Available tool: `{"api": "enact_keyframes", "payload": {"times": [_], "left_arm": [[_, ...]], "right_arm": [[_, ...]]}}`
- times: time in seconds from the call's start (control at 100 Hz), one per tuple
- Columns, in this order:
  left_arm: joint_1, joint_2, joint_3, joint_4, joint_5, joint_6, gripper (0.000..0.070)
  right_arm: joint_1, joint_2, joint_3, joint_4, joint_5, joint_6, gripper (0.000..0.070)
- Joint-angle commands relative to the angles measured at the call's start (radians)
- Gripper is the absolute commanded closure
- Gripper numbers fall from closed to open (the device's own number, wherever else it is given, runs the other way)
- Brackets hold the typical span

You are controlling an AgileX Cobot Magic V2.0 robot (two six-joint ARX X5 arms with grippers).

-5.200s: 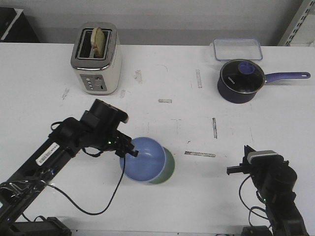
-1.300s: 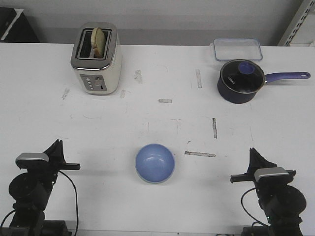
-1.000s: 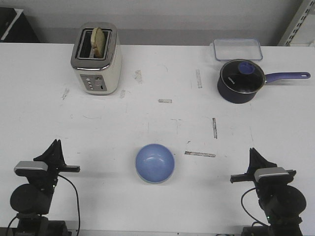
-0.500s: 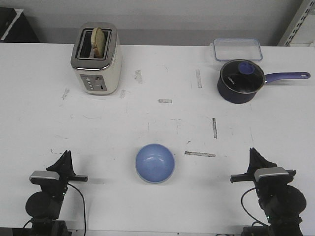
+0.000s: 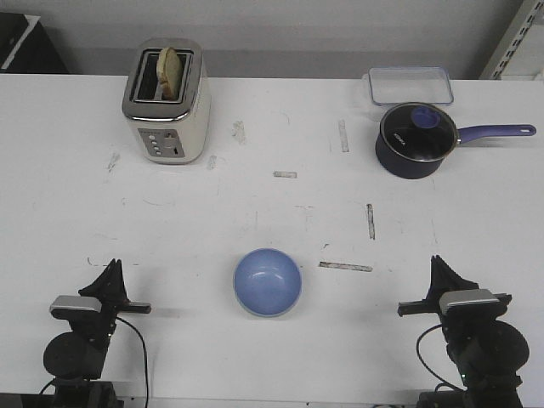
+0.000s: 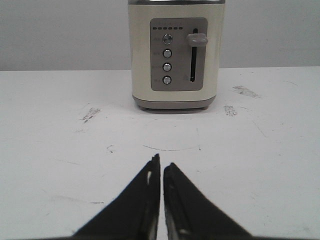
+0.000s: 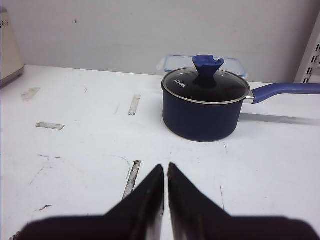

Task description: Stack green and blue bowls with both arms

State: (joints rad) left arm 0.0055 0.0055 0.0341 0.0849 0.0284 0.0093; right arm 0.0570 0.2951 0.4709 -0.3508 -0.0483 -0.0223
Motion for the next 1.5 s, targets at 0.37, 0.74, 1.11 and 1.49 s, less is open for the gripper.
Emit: {"api": "enact_keyframes", "payload": {"times": [0.37, 0.74, 1.11, 1.49], "left_arm": [[0.001, -0.001, -0.021, 0.014, 0.001, 0.001, 0.0699], [0.001, -0.001, -0.021, 0.014, 0.001, 0.001, 0.0699], [0.001, -0.001, -0.021, 0.014, 0.001, 0.001, 0.0699], [0.001, 0.0, -0.021, 0.014, 0.001, 0.001, 0.0699]], "right_arm": [[-0.025, -0.014, -0.016, 0.052, 0.004, -0.073, 0.0697], [-0.135, -0.209, -0.324, 0.187, 0.024, 0.022, 0.0697], [-0.135, -0.294, -0.459, 0.243, 0.023, 0.056, 0.0697], [-0.135, -0.294, -0.459, 0.246, 0.023, 0.056, 0.0697]]}}
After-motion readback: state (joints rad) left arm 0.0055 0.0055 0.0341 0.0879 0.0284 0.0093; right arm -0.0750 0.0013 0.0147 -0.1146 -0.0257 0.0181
